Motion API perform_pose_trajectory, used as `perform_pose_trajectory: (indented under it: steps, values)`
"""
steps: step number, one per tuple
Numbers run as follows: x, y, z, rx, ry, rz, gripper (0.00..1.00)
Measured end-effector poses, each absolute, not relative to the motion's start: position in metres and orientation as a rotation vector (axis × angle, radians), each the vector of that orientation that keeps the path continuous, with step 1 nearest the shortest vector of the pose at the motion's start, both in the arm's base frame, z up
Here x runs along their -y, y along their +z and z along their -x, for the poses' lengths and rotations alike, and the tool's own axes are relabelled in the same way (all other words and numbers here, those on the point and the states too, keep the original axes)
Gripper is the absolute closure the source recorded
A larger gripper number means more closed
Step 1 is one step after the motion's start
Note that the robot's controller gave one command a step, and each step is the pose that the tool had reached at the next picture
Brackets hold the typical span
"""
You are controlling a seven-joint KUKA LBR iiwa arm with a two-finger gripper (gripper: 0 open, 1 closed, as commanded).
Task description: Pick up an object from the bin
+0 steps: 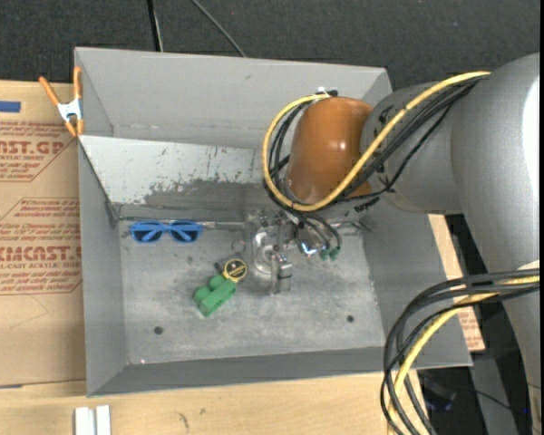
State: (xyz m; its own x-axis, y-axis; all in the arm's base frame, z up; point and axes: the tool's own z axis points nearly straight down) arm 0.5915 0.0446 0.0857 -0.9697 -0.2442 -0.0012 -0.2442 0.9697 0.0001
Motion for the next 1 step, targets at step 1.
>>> perform_pose_trajectory:
  steps: [1]
  values:
    - [-0.0440, 0.0965, -0.5824, -3.137, 0.002, 0.134, 0.00]
